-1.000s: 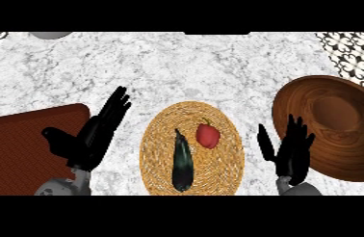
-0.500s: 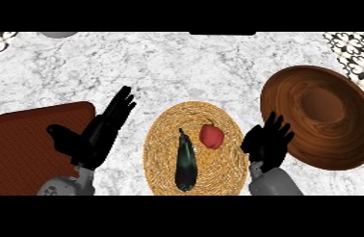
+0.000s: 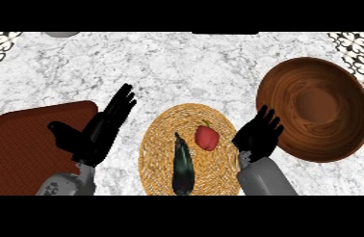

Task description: Pick the bell pepper from the placemat and place it in the bowl

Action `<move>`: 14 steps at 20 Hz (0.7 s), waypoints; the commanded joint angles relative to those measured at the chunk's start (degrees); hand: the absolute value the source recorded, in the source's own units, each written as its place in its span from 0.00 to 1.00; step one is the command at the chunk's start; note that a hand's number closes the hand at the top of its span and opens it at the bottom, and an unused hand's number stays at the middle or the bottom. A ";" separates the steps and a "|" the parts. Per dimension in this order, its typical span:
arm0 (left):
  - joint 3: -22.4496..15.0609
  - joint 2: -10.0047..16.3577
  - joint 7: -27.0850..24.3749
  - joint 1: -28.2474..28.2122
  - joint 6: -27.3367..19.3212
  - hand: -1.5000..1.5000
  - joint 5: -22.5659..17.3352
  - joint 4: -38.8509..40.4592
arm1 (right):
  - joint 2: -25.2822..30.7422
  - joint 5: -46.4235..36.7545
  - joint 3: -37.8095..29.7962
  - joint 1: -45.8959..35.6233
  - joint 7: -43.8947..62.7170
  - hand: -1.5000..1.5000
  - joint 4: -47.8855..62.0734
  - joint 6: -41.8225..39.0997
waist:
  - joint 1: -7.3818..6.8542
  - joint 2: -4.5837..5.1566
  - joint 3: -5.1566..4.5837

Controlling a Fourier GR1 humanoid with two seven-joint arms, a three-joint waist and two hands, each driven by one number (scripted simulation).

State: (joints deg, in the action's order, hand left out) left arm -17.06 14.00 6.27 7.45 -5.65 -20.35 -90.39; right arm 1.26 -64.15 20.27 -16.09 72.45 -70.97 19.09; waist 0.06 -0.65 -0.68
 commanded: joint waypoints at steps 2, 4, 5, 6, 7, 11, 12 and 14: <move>0.19 -0.55 -0.41 0.18 0.22 0.50 -0.21 0.53 | -1.20 -2.37 -1.97 -4.49 12.82 0.00 0.86 -8.65 | -0.57 0.22 0.28; -0.82 -1.15 0.07 0.76 -0.05 0.50 0.48 0.81 | -1.22 -2.07 -2.49 -5.27 12.82 0.00 1.68 -8.59 | -0.87 0.36 0.37; -0.44 -0.77 0.53 1.68 -0.30 0.50 0.82 0.80 | -1.22 -2.23 -3.59 -5.54 12.81 0.00 2.21 -9.20 | -0.70 0.39 0.42; -2.22 -2.25 -1.52 -1.21 0.23 0.50 0.98 1.55 | -1.23 -2.42 -4.34 -5.88 12.81 0.00 2.09 -9.57 | -0.86 0.38 0.37; 0.64 0.75 -1.86 -0.70 2.42 0.50 -0.35 1.79 | -1.23 -2.88 -3.23 -3.89 12.81 0.00 1.06 -8.66 | -0.69 0.25 0.37; -0.43 -1.14 -0.24 -0.39 0.25 0.50 0.16 0.34 | -1.24 -3.77 -3.76 -2.48 12.79 0.00 0.94 -8.75 | -0.77 0.06 0.45; 1.23 -0.03 0.28 2.04 1.41 0.50 -0.63 1.77 | -1.24 -4.12 -5.26 -5.76 12.79 0.00 1.18 -10.69 | -0.57 0.37 0.41; -0.01 -1.21 -0.51 0.75 0.42 0.50 0.53 2.44 | -1.24 -4.35 -4.92 -4.32 12.79 0.00 0.47 -10.21 | -0.39 0.25 0.43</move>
State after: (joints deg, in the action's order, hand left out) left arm -16.99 13.11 6.23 8.29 -5.11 -20.31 -89.06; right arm 0.38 -67.61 15.75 -19.00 71.86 -70.43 11.96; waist -0.66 -0.67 -0.41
